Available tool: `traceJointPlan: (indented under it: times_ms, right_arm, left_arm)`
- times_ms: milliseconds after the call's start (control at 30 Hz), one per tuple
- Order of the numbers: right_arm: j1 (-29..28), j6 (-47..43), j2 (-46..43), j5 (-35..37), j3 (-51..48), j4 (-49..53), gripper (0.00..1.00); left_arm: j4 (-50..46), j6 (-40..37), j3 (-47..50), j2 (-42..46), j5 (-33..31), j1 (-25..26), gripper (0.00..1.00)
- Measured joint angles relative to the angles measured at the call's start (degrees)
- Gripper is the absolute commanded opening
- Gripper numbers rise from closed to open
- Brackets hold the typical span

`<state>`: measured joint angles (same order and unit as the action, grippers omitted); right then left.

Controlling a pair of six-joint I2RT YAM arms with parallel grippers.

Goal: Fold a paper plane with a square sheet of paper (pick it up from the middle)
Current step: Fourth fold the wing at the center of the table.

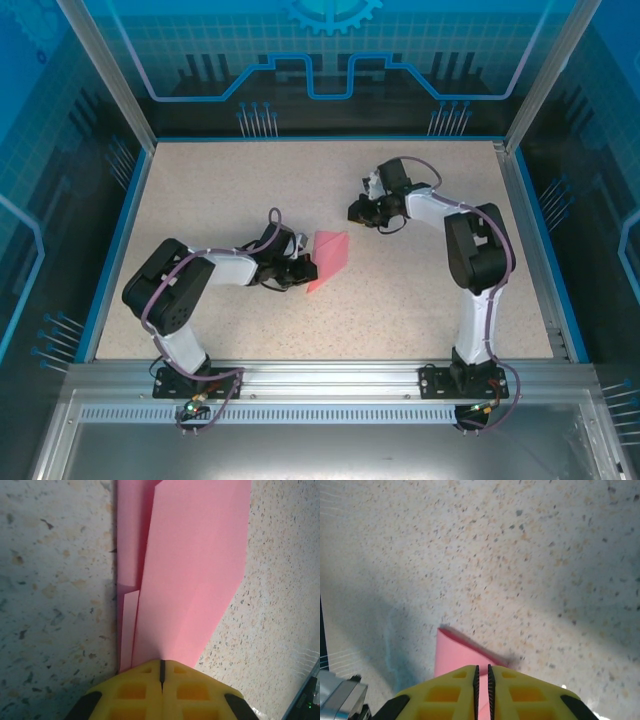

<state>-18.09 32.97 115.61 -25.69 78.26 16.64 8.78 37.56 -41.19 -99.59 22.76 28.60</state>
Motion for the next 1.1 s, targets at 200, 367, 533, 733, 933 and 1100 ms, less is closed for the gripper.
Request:
traceJointPlan:
  times_ms: [200,367,533,733,933,1100]
  right_arm:
    - [-1.9,0.8,-5.1,0.0,-7.1,-1.8,0.16]
    - [-5.6,3.0,-6.5,0.0,-11.3,-4.3,0.17]
    - [-9.3,5.6,-6.5,-0.2,-13.7,-7.2,0.17]
    - [-11.3,7.2,-5.7,-1.2,-13.6,-10.0,0.18]
    - [-11.8,7.3,-2.2,-1.4,-11.1,-9.7,0.17]
    - [-11.9,7.3,0.4,-1.4,-10.5,-9.6,0.16]
  left_arm:
    - [0.2,0.0,0.1,0.0,0.0,0.0,0.00]
    - [0.2,0.5,0.1,0.0,0.2,0.0,0.02]
    - [0.1,1.2,0.0,0.0,0.2,0.0,0.03]
    - [-1.3,1.4,-0.7,0.0,0.2,0.0,0.04]
    - [-2.5,1.4,-1.1,0.1,0.2,0.0,0.05]
    - [-4.2,1.5,-1.2,0.7,0.2,0.0,0.11]
